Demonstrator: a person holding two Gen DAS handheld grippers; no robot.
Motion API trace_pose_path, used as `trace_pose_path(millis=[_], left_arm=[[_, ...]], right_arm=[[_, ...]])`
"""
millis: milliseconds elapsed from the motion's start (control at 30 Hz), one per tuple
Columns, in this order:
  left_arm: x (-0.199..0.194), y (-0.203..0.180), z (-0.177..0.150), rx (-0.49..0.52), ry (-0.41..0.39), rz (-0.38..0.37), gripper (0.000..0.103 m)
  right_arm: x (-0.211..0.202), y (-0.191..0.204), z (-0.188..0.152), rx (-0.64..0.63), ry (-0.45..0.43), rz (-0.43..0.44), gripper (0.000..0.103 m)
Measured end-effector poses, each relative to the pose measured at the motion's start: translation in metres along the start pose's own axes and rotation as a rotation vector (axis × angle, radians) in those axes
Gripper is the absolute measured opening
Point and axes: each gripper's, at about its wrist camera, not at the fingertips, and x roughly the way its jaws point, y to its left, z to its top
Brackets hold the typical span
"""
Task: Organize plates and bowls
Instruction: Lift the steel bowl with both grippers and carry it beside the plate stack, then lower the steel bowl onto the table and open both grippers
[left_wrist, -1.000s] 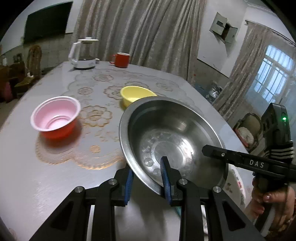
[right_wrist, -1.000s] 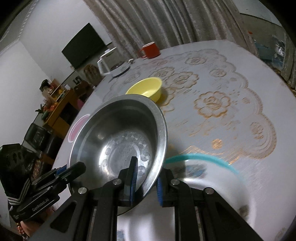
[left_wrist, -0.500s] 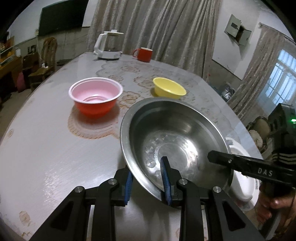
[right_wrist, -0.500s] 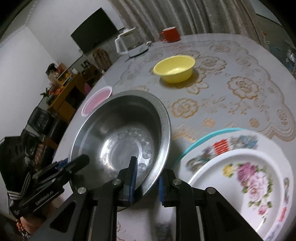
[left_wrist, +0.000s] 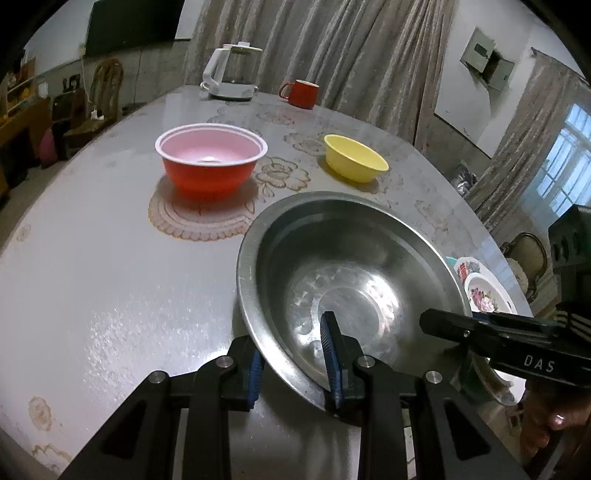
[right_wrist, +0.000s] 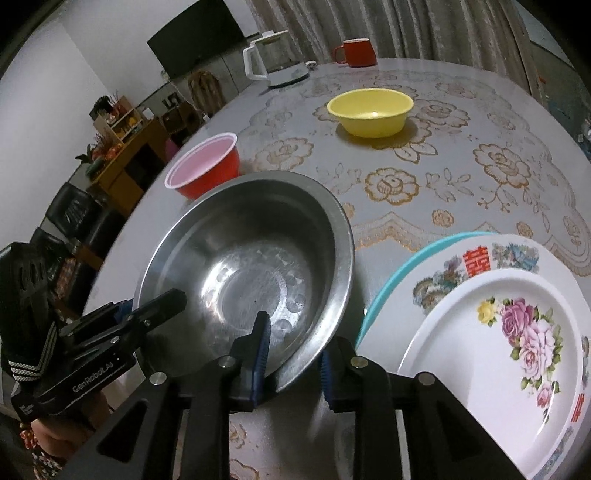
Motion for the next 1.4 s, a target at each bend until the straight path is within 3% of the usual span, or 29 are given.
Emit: trace_pose_path(millis=[933, 1200, 1400], left_arm=[[-0.007, 0.001, -0.002, 0.042, -0.034, 0.097, 0.027], [-0.008, 0.002, -0.001, 0.044, -0.03, 0.117, 0.025], [-0.01, 0.003, -0.001, 0.045, -0.028, 0.123, 0.026]], right_arm=[[-0.02, -0.01, -0.002, 0.035, -0.024, 0.018, 0.031], [-0.017, 0.0, -0.004, -0.058, -0.025, -0.018, 0.03], [-0.017, -0.001, -0.006, -0.048, 0.005, 0.026, 0.031]])
